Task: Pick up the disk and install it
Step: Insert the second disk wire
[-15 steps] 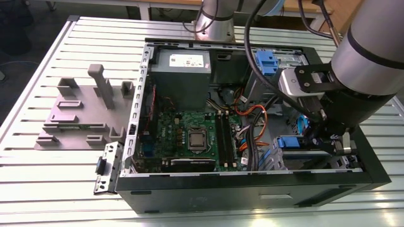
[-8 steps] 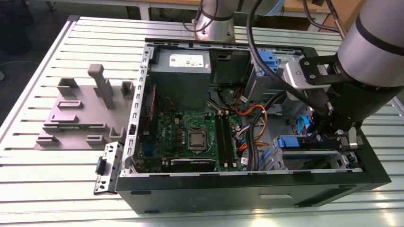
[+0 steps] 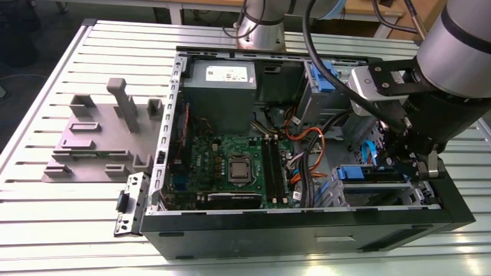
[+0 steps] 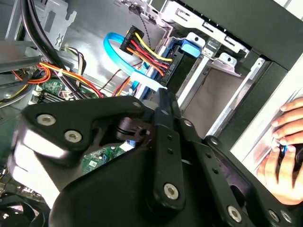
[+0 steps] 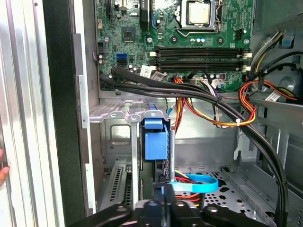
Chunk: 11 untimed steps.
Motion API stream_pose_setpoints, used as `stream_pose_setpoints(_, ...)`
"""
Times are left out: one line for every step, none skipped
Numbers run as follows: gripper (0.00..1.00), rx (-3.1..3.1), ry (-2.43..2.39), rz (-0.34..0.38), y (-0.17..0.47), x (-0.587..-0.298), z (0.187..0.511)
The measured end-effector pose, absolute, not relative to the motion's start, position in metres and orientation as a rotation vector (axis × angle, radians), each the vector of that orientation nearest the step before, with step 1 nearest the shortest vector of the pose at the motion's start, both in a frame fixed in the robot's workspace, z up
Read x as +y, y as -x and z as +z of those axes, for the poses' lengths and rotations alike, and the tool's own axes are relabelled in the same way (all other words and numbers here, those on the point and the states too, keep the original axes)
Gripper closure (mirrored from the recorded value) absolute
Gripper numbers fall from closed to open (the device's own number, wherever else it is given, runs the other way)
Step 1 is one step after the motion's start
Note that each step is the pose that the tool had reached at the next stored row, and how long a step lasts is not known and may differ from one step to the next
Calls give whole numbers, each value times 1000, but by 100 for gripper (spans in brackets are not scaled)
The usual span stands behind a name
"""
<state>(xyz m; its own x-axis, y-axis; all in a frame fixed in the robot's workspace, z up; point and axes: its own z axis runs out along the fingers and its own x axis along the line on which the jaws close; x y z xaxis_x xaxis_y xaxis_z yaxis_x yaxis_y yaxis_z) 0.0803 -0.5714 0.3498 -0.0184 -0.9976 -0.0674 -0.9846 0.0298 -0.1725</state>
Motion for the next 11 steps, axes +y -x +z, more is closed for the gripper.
stream_pose_setpoints(84,2125,2074,-114,-80,-571,350)
stream_pose_setpoints(89,2125,2075,-115,-80,-571,350)
stream_pose_setpoints(89,2126,2074,-114,-80,-571,350)
stream_pose_setpoints(89,2125,2075,-114,-80,-571,350)
stream_pose_setpoints(89,2125,2075,-114,-80,-571,350)
stream_pose_setpoints(89,2125,2075,-114,-80,-571,350)
stream_pose_setpoints(89,2126,2075,-114,-80,-571,350)
stream_pose_setpoints(89,2126,2075,-114,-80,-571,350)
stream_pose_setpoints(89,2126,2075,-114,-80,-571,350)
stream_pose_setpoints(89,2126,2075,-114,-80,-571,350)
stream_pose_setpoints(89,2126,2075,-114,-80,-571,350)
